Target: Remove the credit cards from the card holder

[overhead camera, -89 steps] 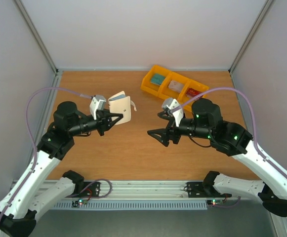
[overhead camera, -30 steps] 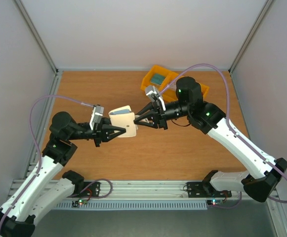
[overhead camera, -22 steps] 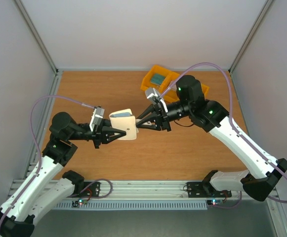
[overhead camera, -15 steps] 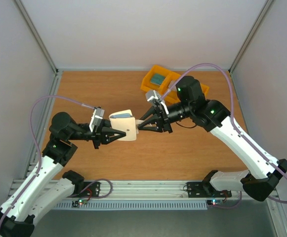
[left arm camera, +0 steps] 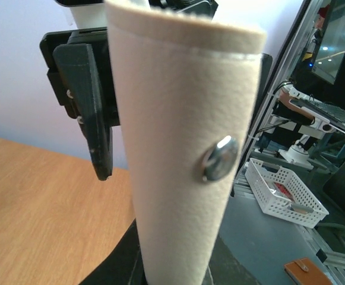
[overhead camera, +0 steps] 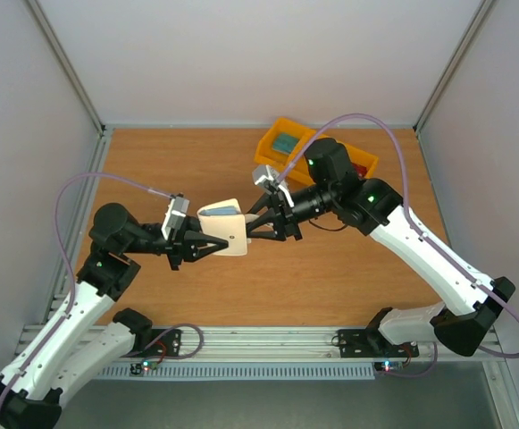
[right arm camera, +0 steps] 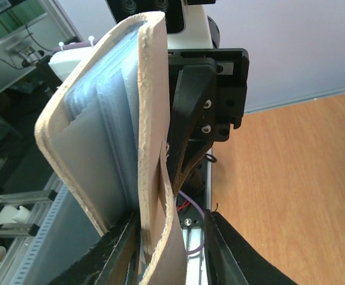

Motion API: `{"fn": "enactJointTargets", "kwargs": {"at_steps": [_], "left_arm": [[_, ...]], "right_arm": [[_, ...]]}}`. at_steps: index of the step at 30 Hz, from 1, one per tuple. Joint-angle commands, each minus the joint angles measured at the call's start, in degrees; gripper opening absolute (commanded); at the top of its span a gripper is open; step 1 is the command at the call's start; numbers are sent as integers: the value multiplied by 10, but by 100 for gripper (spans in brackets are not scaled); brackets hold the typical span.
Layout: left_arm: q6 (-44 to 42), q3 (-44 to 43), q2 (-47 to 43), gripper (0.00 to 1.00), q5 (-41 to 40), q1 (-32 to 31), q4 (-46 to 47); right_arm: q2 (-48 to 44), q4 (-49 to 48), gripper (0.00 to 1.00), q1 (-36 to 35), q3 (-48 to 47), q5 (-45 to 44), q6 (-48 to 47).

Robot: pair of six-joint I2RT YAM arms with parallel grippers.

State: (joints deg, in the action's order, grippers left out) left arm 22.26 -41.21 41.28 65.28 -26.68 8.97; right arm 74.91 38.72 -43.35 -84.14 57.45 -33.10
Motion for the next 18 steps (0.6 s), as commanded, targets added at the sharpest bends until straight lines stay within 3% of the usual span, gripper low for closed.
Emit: {"fn": "enactJointTargets", "kwargs": {"at_steps": [1,5,11,15,17,18], "left_arm": [[-8,-9,6,0,-21,-4,39],[-11,-9,9,0,-22,-4,39],[-13,-6,11,0,-25,-5,34],[3,-10,8,0,-51,-6,33],[16,-9,4,1,-68,-6,34],[25,-8,2,5,-78,-6,34]], "right_arm": [[11,30,34,-11,-25,63,-14],[20,41,33,-29,-39,11,-10],[22,-45,22,-41,-23,-8,42],[24,-52,2,-45,-18,-23,57],[15,-56,1,-44,-6,-42,59],[11,-59,1,-41,-1,-43,63]]}}
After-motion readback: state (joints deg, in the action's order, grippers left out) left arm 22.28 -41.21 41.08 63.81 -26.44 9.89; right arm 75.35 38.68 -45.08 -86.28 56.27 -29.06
